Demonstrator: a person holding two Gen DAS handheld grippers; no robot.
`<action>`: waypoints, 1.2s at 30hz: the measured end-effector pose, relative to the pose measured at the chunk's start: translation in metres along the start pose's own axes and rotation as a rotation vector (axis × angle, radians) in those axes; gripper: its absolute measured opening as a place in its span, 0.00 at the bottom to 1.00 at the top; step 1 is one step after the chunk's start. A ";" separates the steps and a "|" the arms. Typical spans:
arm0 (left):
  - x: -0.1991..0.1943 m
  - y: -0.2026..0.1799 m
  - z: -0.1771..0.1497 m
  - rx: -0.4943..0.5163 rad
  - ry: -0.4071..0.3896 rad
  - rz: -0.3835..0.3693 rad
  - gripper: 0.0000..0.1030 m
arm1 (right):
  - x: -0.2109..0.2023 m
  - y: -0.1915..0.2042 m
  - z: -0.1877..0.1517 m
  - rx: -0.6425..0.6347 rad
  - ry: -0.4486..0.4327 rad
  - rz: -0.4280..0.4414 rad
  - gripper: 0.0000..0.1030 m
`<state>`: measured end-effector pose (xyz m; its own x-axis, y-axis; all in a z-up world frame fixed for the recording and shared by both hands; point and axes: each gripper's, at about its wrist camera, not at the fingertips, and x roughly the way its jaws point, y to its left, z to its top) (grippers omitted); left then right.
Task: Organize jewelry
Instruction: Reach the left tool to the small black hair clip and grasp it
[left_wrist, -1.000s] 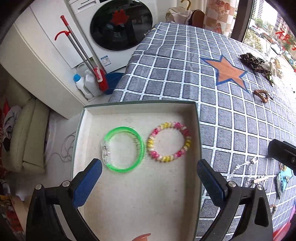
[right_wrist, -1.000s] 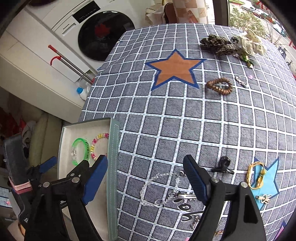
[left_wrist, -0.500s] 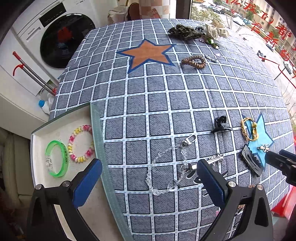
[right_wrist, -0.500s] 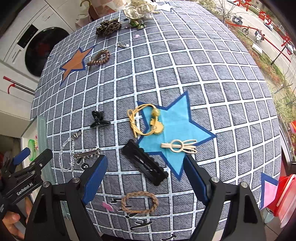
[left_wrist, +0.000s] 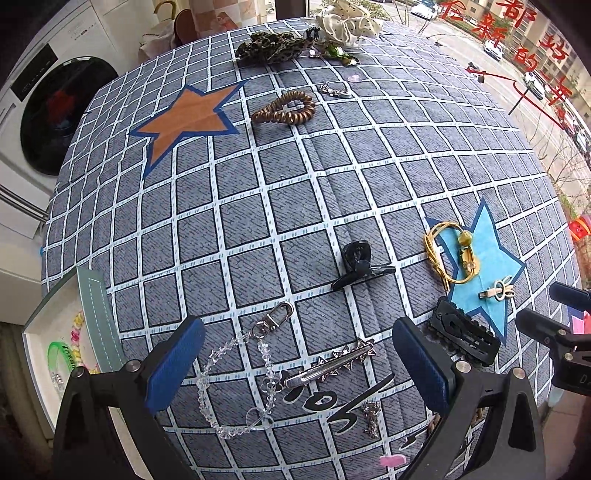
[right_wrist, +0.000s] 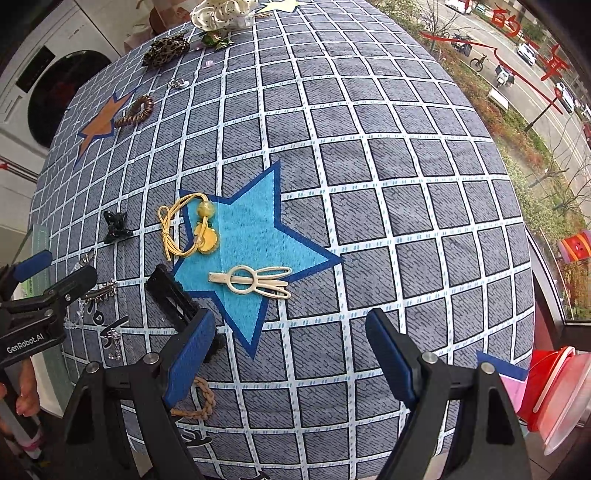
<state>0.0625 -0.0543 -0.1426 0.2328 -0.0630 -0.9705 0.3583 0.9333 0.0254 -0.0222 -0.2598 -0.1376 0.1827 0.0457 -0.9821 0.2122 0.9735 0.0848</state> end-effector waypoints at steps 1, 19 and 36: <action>0.002 -0.001 0.003 0.006 -0.001 -0.003 1.00 | 0.001 0.001 0.002 -0.028 -0.003 -0.004 0.83; 0.038 -0.028 0.033 0.063 0.015 -0.020 0.83 | 0.030 0.026 0.026 -0.391 -0.021 -0.017 0.68; 0.026 -0.041 0.032 0.043 0.006 -0.071 0.42 | 0.035 0.058 0.022 -0.489 -0.041 -0.018 0.20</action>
<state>0.0826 -0.1055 -0.1610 0.2003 -0.1260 -0.9716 0.4118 0.9107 -0.0331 0.0180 -0.2064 -0.1633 0.2233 0.0290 -0.9743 -0.2578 0.9657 -0.0303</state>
